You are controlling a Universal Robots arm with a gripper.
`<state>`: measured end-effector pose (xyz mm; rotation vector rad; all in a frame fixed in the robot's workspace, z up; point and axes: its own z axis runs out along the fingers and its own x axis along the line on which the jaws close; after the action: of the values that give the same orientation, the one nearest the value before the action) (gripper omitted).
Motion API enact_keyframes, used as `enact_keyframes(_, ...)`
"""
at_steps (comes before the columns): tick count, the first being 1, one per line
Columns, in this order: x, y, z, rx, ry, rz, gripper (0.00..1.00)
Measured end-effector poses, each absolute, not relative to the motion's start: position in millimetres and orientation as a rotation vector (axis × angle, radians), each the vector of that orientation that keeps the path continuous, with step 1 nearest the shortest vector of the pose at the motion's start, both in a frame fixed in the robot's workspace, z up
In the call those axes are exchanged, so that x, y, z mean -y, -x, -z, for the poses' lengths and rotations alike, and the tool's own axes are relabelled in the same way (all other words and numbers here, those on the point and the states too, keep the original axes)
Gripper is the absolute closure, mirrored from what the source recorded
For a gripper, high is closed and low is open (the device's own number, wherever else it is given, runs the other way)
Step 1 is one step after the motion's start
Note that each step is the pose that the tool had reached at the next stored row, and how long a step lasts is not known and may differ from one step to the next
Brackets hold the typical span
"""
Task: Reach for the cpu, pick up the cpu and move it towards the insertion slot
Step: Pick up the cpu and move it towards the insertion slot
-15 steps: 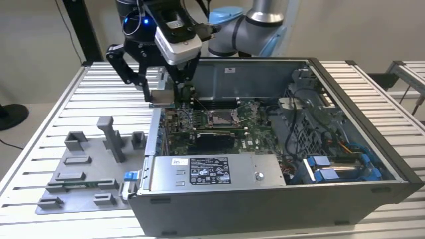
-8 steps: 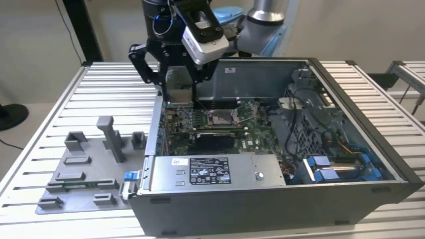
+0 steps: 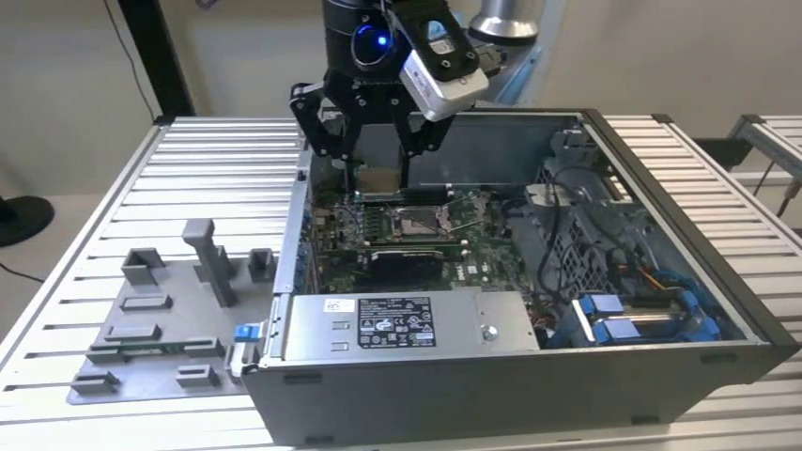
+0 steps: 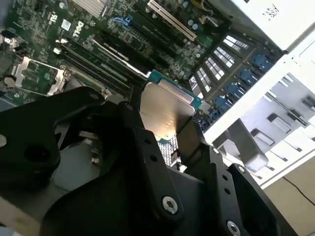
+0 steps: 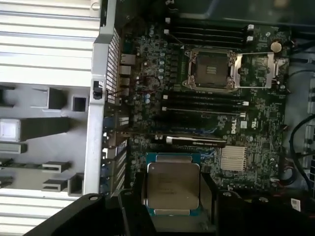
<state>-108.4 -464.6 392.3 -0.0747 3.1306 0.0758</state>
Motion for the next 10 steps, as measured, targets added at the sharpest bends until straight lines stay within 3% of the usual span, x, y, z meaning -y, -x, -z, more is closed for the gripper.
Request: enact_keyframes(10,464.7,62.5,-392.3,-3.131,0.075,-0.076,1.0)
